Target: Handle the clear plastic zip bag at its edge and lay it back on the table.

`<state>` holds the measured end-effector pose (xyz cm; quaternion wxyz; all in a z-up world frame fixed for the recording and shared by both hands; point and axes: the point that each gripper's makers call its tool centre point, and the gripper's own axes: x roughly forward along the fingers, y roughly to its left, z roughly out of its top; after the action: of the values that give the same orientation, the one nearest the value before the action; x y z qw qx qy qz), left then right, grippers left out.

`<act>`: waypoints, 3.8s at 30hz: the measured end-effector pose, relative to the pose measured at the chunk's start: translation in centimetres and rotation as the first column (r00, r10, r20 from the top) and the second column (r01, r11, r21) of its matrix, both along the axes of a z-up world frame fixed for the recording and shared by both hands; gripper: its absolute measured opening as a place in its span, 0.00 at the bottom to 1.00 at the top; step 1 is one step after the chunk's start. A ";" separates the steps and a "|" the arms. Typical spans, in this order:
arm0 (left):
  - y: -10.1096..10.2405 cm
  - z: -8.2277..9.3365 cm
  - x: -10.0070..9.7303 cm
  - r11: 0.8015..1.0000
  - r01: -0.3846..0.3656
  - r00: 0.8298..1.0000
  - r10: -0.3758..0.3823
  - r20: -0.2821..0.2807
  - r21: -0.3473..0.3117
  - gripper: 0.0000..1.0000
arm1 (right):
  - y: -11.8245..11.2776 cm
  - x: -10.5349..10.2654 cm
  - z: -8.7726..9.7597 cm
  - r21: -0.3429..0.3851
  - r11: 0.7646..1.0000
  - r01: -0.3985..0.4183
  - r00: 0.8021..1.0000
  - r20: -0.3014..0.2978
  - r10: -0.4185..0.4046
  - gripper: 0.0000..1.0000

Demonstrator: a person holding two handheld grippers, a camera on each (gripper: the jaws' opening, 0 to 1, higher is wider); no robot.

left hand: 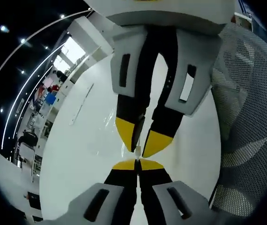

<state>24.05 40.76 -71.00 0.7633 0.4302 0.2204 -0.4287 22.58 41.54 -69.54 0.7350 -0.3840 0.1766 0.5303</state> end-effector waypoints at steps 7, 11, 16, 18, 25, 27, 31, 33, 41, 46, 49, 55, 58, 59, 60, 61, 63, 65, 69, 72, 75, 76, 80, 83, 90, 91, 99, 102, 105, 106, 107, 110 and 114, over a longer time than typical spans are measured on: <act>0.0 0.1 -0.3 1.000 0.009 1.000 -0.009 -0.013 0.001 0.00 | 0.4 -0.4 -0.5 -0.083 0.993 -0.083 0.995 0.043 0.087 0.01; 0.0 0.2 -0.3 1.000 0.013 1.000 -0.013 -0.015 0.003 0.00 | 0.4 -0.2 -0.6 -0.095 0.991 -0.092 0.994 0.054 0.097 0.00; -0.1 0.2 -0.4 1.000 0.020 1.000 -0.020 -0.011 0.008 0.00 | 0.3 -0.1 -0.8 -0.099 0.992 -0.073 0.996 0.045 0.078 0.00; -0.1 0.1 -0.5 1.000 0.022 1.000 -0.022 -0.016 0.012 0.00 | 0.2 -0.2 -1.0 -0.105 0.992 -0.072 0.996 0.047 0.077 0.00; -0.1 -0.1 -0.9 0.999 0.029 0.999 -0.028 -0.021 0.023 0.00 | 0.3 -0.4 -1.3 -0.104 0.992 -0.069 0.996 0.051 0.075 0.00; 0.0 -0.1 -0.9 0.999 0.026 0.999 -0.025 -0.022 0.021 0.00 | 0.3 -0.4 -1.3 -0.093 0.994 -0.061 0.997 0.036 0.064 0.00; 0.2 0.1 -1.0 1.000 0.013 0.999 -0.013 -0.030 0.000 0.00 | 0.4 -0.5 -1.2 -0.076 0.995 -0.058 0.998 0.028 0.060 0.00; 0.2 0.2 -1.0 1.000 0.011 0.999 -0.011 -0.032 -0.008 0.00 | 0.4 -0.5 -1.2 -0.071 0.996 -0.058 0.998 0.026 0.060 0.00; 0.2 0.1 -1.4 1.000 0.022 0.999 -0.022 -0.034 0.000 0.00 | 0.4 -1.0 -1.3 -0.075 0.995 -0.061 0.998 0.003 0.062 0.00; 0.1 0.1 -1.5 1.000 0.021 0.999 -0.021 -0.038 -0.001 0.00 | 0.3 -1.1 -1.3 -0.080 0.995 -0.059 0.998 0.007 0.059 0.00; 0.1 0.0 -1.4 1.000 0.019 0.999 -0.019 -0.040 -0.001 0.00 | 0.2 -1.1 -1.3 -0.081 0.995 -0.057 0.998 0.009 0.057 0.00; 0.3 0.0 -1.5 1.000 0.009 0.999 -0.009 -0.045 -0.003 0.00 | 0.1 -1.1 -1.3 -0.082 0.995 -0.053 0.999 0.006 0.053 0.00; 0.3 0.0 -1.7 1.000 0.005 0.999 -0.005 -0.050 -0.002 0.00 | 0.1 -1.2 -1.3 -0.083 0.995 -0.050 0.999 0.003 0.051 0.00; 0.3 0.0 -1.7 1.000 0.006 0.999 -0.006 -0.049 0.000 0.00 | 0.1 -1.3 -1.4 -0.083 0.995 -0.050 0.999 0.003 0.051 0.00; 0.3 0.0 -1.7 1.000 0.006 0.999 -0.006 -0.049 0.001 0.00 | 0.1 -1.3 -1.4 -0.083 0.995 -0.051 0.999 0.002 0.051 0.00; 0.3 0.0 -1.7 1.000 0.006 0.999 -0.006 -0.049 0.002 0.00 | 0.1 -1.3 -1.4 -0.084 0.995 -0.051 0.999 0.002 0.051 0.00; 0.4 -0.1 -1.7 1.000 0.005 0.999 -0.005 -0.047 0.003 0.00 | 0.1 -1.3 -1.4 -0.083 0.995 -0.051 0.999 0.002 0.051 0.00; 0.5 -0.2 -1.6 1.000 0.002 0.999 -0.002 -0.047 0.004 0.00 | 0.1 -1.2 -1.4 -0.084 0.995 -0.049 0.999 0.000 0.049 0.00; 0.9 -0.5 -1.4 1.000 -0.008 0.999 0.009 -0.045 0.013 0.00 | -0.2 -1.0 -1.6 -0.091 0.995 -0.042 0.999 -0.002 0.042 0.00; 1.2 -0.5 -1.3 1.000 -0.018 0.999 0.018 -0.050 0.011 0.00 | -0.5 -0.9 -1.6 -0.092 0.995 -0.036 0.999 -0.005 0.036 0.00; 1.4 -0.6 -1.3 1.000 -0.023 0.998 0.024 -0.052 0.013 0.00 | -0.7 -0.9 -1.6 -0.094 0.995 -0.033 0.999 -0.007 0.032 0.00; 1.5 -0.6 -1.3 1.000 -0.023 0.998 0.024 -0.053 0.014 0.00 | -0.8 -0.8 -1.7 -0.095 0.995 -0.032 0.999 -0.006 0.031 0.00; 1.5 -0.6 -1.3 1.000 -0.026 0.998 0.027 -0.054 0.015 0.00 | -0.9 -0.8 -1.7 -0.095 0.995 -0.031 1.000 -0.008 0.030 0.00; 1.5 -0.5 -1.3 1.000 -0.023 0.998 0.024 -0.053 0.019 0.00 | -0.9 -0.8 -1.7 -0.097 0.995 -0.032 0.999 -0.007 0.031 0.00; 1.6 -0.5 -1.3 0.999 -0.027 0.998 0.028 -0.056 0.018 0.00 | -1.0 -0.7 -1.7 -0.099 0.995 -0.031 1.000 -0.009 0.030 0.00; 1.6 -0.5 -1.3 0.999 -0.027 0.998 0.028 -0.056 0.017 0.00 | -1.0 -0.7 -1.8 -0.102 0.994 -0.031 0.999 -0.008 0.031 0.00; 1.9 -0.9 -1.2 0.999 -0.033 0.998 0.034 -0.060 0.018 0.00 | -1.0 -0.8 -1.8 -0.103 0.994 -0.033 0.999 -0.010 0.032 0.00; 1.9 -1.0 -1.2 0.999 -0.036 0.997 0.037 -0.062 0.018 0.00 | -1.0 -0.9 -1.9 -0.103 0.994 -0.032 0.999 -0.013 0.031 0.00; 2.0 -1.0 -1.3 0.999 -0.038 0.997 0.039 -0.063 0.016 0.00 | -1.0 -0.9 -2.0 -0.105 0.994 -0.032 0.999 -0.013 0.031 0.00; 2.0 -1.0 -1.3 0.999 -0.038 0.997 0.039 -0.063 0.016 0.00 | -1.0 -0.8 -2.0 -0.105 0.994 -0.032 0.999 -0.013 0.030 0.00; 2.0 -1.0 -1.3 0.999 -0.039 0.997 0.040 -0.064 0.015 0.00 | -1.0 -0.8 -1.9 -0.103 0.994 -0.029 1.000 -0.013 0.028 0.00; 2.0 -0.9 -1.1 0.999 -0.042 0.997 0.043 -0.066 0.015 0.00 | -1.0 -0.8 -1.9 -0.104 0.994 -0.027 1.000 -0.014 0.026 0.00; 1.9 -1.0 -1.1 0.999 -0.044 0.997 0.045 -0.066 0.016 0.00 | -1.1 -0.6 -2.0 -0.104 0.994 -0.023 1.000 -0.017 0.021 0.00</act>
<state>22.98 42.71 -72.01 0.7617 0.4163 0.2583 -0.4240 21.94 40.43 -71.55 0.7066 -0.4197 0.2056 0.5313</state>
